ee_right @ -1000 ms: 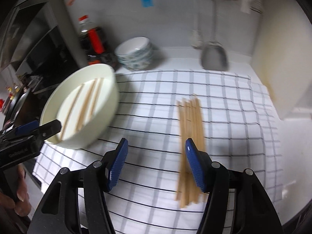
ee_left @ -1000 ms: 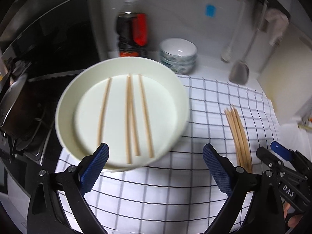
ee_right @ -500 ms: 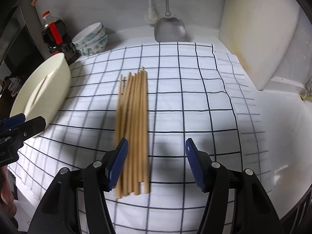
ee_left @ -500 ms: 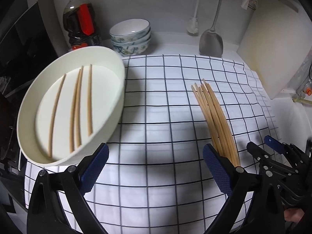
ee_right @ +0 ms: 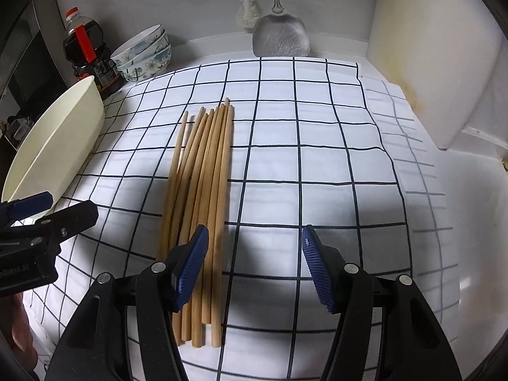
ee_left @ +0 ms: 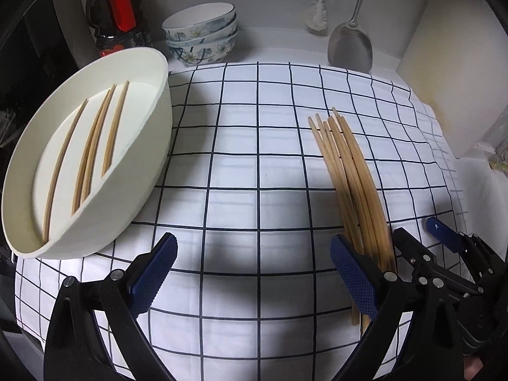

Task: Organize utensils
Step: 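Move both open grippers back toward the remaining chopstick bundle, then grasp a wooden chopstick with the left gripper while the right gripper grasps another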

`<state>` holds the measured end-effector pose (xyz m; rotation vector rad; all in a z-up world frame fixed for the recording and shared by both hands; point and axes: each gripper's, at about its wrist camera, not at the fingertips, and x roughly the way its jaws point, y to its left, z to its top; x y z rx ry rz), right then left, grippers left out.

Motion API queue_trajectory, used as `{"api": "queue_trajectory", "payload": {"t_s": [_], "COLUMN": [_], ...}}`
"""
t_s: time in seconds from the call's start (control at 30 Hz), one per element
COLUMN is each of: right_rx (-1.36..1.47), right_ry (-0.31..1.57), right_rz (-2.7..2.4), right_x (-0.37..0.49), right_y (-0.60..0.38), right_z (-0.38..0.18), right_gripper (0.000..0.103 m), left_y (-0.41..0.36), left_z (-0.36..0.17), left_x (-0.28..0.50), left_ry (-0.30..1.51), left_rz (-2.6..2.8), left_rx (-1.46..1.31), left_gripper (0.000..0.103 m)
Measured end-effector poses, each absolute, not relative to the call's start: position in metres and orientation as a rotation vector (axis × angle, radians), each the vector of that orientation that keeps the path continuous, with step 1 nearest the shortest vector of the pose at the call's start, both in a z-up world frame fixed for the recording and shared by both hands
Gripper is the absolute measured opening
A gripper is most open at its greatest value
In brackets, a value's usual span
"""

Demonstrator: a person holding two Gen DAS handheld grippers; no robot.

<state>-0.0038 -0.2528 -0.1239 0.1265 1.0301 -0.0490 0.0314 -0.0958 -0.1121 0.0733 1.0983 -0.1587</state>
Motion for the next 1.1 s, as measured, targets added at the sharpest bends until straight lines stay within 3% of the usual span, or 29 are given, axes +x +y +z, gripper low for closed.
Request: {"api": "queue_trajectory", "payload": {"t_s": [1.1], "right_rx": [0.029], "right_ry": [1.003], "right_rz": [-0.074], "right_x": [0.004], "right_y": [-0.281], "right_z": [-0.134], "right_gripper": [0.058], "left_y": [-0.136], "left_z": [-0.136], "left_x": [0.043], "left_ry": [1.091], "left_rz": [-0.158], "left_rx": [0.063], "left_gripper": [0.095]}}
